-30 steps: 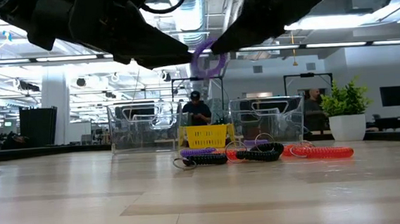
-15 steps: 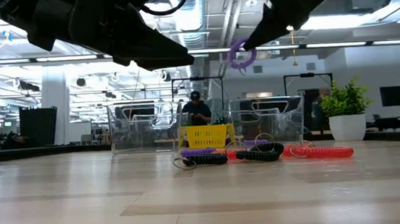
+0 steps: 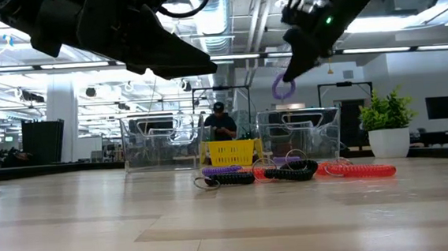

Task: Sort spring keychains
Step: Put the bottom violet spring keychain into the right transparent bin, then put the violet spring keychain into the right transparent bin

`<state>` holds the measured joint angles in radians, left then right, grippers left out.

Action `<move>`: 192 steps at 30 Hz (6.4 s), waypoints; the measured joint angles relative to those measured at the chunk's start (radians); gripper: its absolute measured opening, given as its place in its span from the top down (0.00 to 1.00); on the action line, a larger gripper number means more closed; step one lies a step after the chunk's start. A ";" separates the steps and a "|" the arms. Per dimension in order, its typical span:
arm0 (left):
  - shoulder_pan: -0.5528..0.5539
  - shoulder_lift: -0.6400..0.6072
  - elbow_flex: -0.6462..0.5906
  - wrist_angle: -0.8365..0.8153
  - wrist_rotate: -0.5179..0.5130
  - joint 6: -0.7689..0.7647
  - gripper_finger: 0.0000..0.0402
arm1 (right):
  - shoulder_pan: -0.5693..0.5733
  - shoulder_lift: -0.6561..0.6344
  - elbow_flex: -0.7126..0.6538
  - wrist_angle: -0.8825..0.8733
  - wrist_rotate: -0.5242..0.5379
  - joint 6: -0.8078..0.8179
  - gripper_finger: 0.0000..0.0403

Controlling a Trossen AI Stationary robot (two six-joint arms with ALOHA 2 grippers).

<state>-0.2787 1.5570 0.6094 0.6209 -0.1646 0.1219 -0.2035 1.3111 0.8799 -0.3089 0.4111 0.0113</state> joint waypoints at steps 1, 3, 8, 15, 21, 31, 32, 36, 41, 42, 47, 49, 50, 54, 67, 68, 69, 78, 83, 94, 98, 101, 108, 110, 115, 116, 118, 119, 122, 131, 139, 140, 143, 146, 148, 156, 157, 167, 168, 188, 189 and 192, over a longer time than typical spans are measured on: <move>0.000 0.000 0.000 0.000 0.000 0.000 0.45 | -0.036 0.006 0.000 -0.002 -0.032 0.014 0.94; 0.000 0.000 0.000 0.000 0.000 0.000 0.45 | -0.103 0.021 -0.001 -0.001 -0.083 0.038 0.94; 0.011 0.000 -0.001 -0.002 0.000 0.000 0.45 | -0.238 0.085 0.000 0.017 -0.215 0.055 0.94; 0.029 0.000 -0.003 -0.007 0.002 -0.029 0.45 | -0.323 0.186 0.000 0.058 -0.308 0.104 0.93; 0.036 0.000 -0.003 -0.008 0.001 -0.050 0.45 | -0.320 0.245 0.000 0.089 -0.311 0.121 0.92; 0.036 0.000 -0.003 -0.008 0.001 -0.052 0.45 | -0.320 0.265 0.000 0.103 -0.311 0.122 0.88; 0.036 0.000 -0.003 -0.008 0.001 -0.052 0.45 | -0.320 0.264 0.000 0.106 -0.310 0.122 0.87; 0.036 0.000 -0.003 -0.009 0.001 -0.052 0.45 | -0.320 0.264 0.000 0.108 -0.311 0.122 0.84; 0.036 0.000 -0.003 -0.010 0.001 -0.052 0.45 | -0.320 0.264 0.000 0.108 -0.310 0.122 0.79; 0.036 0.000 -0.003 -0.011 0.001 -0.052 0.45 | -0.320 0.264 0.000 0.108 -0.310 0.122 0.78; 0.036 0.000 -0.003 -0.015 0.001 -0.052 0.45 | -0.320 0.263 0.000 0.114 -0.307 0.115 0.73; 0.036 0.000 -0.003 -0.023 0.001 -0.052 0.45 | -0.320 0.257 0.000 0.113 -0.307 0.113 0.72; 0.036 0.000 -0.003 -0.032 0.001 -0.052 0.45 | -0.320 0.252 0.000 0.115 -0.307 0.113 0.72; 0.041 0.000 -0.003 -0.087 0.003 -0.051 0.45 | -0.316 0.205 -0.001 0.114 -0.306 0.113 0.73; 0.106 0.101 -0.005 -0.150 0.001 -0.049 0.45 | -0.139 -0.077 0.000 0.106 -0.304 0.086 0.76; 0.115 0.116 -0.005 -0.150 0.001 -0.047 0.45 | -0.114 -0.095 -0.001 0.103 -0.304 0.084 0.76; 0.126 0.131 -0.005 -0.149 0.000 -0.044 0.45 | -0.088 -0.111 -0.001 0.105 -0.300 0.083 0.76; 0.198 0.222 -0.005 -0.107 0.000 -0.044 0.45 | 0.154 -0.182 -0.001 0.105 -0.151 0.056 0.76; 0.194 0.246 -0.005 -0.065 0.000 -0.014 0.45 | 0.256 -0.175 -0.001 0.100 -0.069 0.056 0.76; 0.189 0.248 -0.005 -0.037 0.004 0.024 0.46 | 0.346 -0.143 -0.001 0.102 -0.010 0.059 0.76; 0.188 0.248 -0.005 -0.036 0.038 0.036 0.48 | 0.348 -0.133 -0.002 0.102 -0.009 0.059 0.76; 0.188 0.248 -0.005 -0.036 0.039 0.039 0.50 | 0.348 -0.127 0.000 0.106 -0.009 0.060 0.76; 0.189 0.248 -0.005 -0.035 0.038 0.039 0.52 | 0.347 -0.127 -0.001 0.108 -0.011 0.060 0.76; 0.189 0.248 -0.005 -0.034 0.038 0.039 0.52 | 0.347 -0.127 -0.001 0.108 -0.011 0.060 0.76; 0.189 0.255 -0.005 -0.020 0.038 0.039 0.53 | 0.347 -0.127 -0.001 0.108 -0.011 0.060 0.76; 0.189 0.260 -0.005 -0.019 0.038 0.039 0.52 | 0.347 -0.127 -0.001 0.108 -0.012 0.060 0.76; 0.190 0.286 -0.004 0.005 0.038 0.055 0.52 | 0.347 -0.127 -0.001 0.108 -0.012 0.060 0.76; 0.190 0.301 -0.004 0.015 0.038 0.062 0.52 | 0.347 -0.127 -0.001 0.108 -0.012 0.060 0.76; 0.197 0.349 0.008 0.074 0.042 0.064 0.53 | 0.350 -0.127 -0.001 0.108 -0.012 0.060 0.76; 0.204 0.370 0.034 0.065 0.063 0.057 0.55 | 0.390 -0.127 -0.001 0.108 -0.013 0.061 0.76; 0.199 0.369 0.032 0.054 0.065 0.057 0.66 | 0.424 -0.127 -0.001 0.108 -0.010 0.061 0.76; 0.199 0.369 0.032 0.051 0.067 0.057 0.68 | 0.426 -0.127 -0.001 0.109 -0.010 0.061 0.76; 0.199 0.370 0.032 0.049 0.070 0.058 0.73 | 0.428 -0.127 -0.001 0.109 -0.010 0.064 0.76; 0.199 0.370 0.032 0.046 0.077 0.058 0.77 | 0.426 -0.127 -0.001 0.109 -0.008 0.068 0.76; 0.200 0.370 0.032 0.044 0.087 0.059 0.80 | 0.426 -0.127 -0.001 0.109 -0.008 0.068 0.76; 0.200 0.372 0.031 0.043 0.090 0.063 0.90 | 0.426 -0.127 -0.001 0.109 -0.008 0.070 0.76; 0.200 0.372 0.031 0.043 0.090 0.064 0.91 | 0.426 -0.127 -0.001 0.109 -0.008 0.072 0.76; 0.200 0.361 0.029 0.040 0.090 0.064 0.90 | 0.426 -0.074 0.000 0.136 -0.008 0.086 0.76; 0.200 0.361 0.029 0.040 0.090 0.064 0.91 | 0.427 -0.062 -0.003 0.128 -0.007 0.087 0.76; 0.193 0.361 0.031 0.043 0.089 0.064 0.91 | 0.446 0.153 -0.001 0.318 0.011 0.041 0.76; 0.193 0.361 0.031 0.043 0.089 0.064 0.91 | 0.451 0.151 -0.001 0.314 0.010 0.041 0.76; 0.193 0.355 0.032 0.041 0.090 0.064 0.91 | 0.464 0.148 0.000 0.317 0.011 0.040 0.76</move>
<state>-0.0860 1.9116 0.6414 0.6619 -0.0747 0.1864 0.2609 1.4588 0.8795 0.0084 0.4217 0.0513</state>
